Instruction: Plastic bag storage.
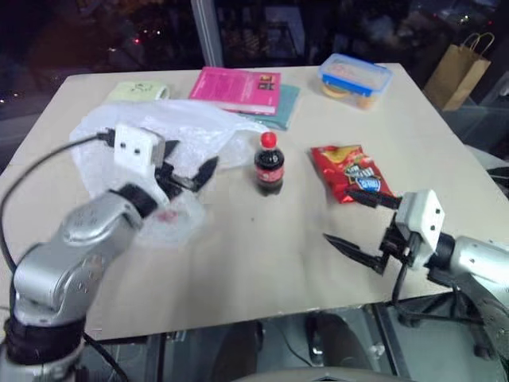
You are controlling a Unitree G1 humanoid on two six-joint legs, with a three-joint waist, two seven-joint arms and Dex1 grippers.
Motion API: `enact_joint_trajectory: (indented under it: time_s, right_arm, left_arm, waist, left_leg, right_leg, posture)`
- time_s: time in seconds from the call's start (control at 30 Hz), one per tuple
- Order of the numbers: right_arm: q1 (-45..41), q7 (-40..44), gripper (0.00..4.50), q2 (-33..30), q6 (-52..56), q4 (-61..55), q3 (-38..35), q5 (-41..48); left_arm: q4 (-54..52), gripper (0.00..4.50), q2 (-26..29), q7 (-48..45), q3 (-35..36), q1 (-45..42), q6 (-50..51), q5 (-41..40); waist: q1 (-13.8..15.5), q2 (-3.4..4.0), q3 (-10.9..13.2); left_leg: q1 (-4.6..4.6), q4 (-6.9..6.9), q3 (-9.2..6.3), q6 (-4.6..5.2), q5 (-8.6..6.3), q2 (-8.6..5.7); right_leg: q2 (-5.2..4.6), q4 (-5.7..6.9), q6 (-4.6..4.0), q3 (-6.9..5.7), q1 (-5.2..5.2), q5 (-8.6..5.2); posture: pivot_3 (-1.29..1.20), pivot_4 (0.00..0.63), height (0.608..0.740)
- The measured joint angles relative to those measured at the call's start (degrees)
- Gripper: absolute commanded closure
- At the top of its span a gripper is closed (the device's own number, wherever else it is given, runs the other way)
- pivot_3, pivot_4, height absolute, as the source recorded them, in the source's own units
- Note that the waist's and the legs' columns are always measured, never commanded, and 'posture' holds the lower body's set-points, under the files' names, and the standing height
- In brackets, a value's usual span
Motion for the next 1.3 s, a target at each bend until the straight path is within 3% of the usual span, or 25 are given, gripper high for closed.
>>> enact_joint_trajectory:
  time_s: [0.3,0.6,0.7,0.77,0.97,1.1,1.3]
  right_arm:
    - [-3.0,-1.6,0.00,0.2,0.1,1.7,4.2,-2.1]
    - [-3.4,-2.5,0.00,0.1,0.1,1.9,4.7,-3.0]
    - [-3.9,-2.5,0.00,0.0,0.1,2.2,4.9,-3.1]
    - [-4.2,-2.4,0.00,0.0,0.1,2.5,4.9,-3.1]
    - [-4.9,-1.7,0.00,0.1,0.0,3.7,5.7,-2.9]
    - [-5.4,-1.3,0.00,0.5,0.0,4.8,6.9,-2.9]
    - [-5.9,-1.2,0.00,0.5,-0.4,5.4,7.2,-3.5]
  left_arm:
    - [2.2,0.01,0.4,1.7,-10.0,-1.7,11.0,14.0]
    - [-3.9,0.01,0.3,-2.5,-9.4,2.5,10.3,19.4]
    - [-10.3,0.01,-7.8,-4.1,-1.7,9.0,7.8,15.8]
    - [-15.2,0.01,-13.7,-7.6,7.1,17.3,5.8,9.7]
    - [-19.3,0.01,-17.2,-12.9,21.3,32.0,4.9,2.7]
    - [-20.7,0.01,-17.7,-12.9,22.0,34.4,7.3,0.3]
    - [-21.4,0.01,-16.7,-10.4,16.4,28.7,11.3,-1.0]
  waist:
    - [0.4,0.02,0.0]
    - [0.3,0.02,0.0]
    - [0.2,0.03,0.0]
    - [0.0,0.03,0.0]
    - [0.5,0.07,0.0]
    - [0.7,0.04,0.0]
    - [0.5,0.07,0.0]
  left_leg:
    - [-0.38,-0.10,-0.17,-0.03,-0.02,-0.01]
    - [-0.35,-0.10,-0.18,-0.03,-0.02,0.00]
    - [-0.37,-0.08,-0.14,-0.03,-0.02,0.01]
    - [-0.33,-0.09,-0.08,-0.03,-0.04,0.02]
    - [-0.27,-0.01,-0.17,-0.03,-0.04,-0.01]
    - [-0.17,0.12,-0.25,-0.02,-0.03,-0.03]
    - [-0.05,0.07,-0.25,-0.02,-0.03,-0.03]
  right_leg:
    - [-0.07,-0.46,-0.01,-0.20,-0.05,0.27]
    - [-0.08,-0.44,-0.02,-0.22,-0.05,0.26]
    - [-0.15,-0.47,-0.02,-0.21,-0.05,0.28]
    - [-0.16,-0.47,-0.03,-0.14,-0.06,0.27]
    - [-0.15,-0.42,-0.02,-0.26,0.05,0.03]
    - [-0.15,-0.41,0.04,-0.28,0.23,0.04]
    - [-0.11,-0.41,0.03,-0.26,0.35,0.03]
  posture:
    - [0.00,0.150,0.740]
    - [0.00,0.150,0.740]
    - [0.00,0.150,0.740]
    - [0.00,0.150,0.740]
    - [0.00,0.150,0.740]
    - [0.00,0.150,0.740]
    - [0.00,0.150,0.740]
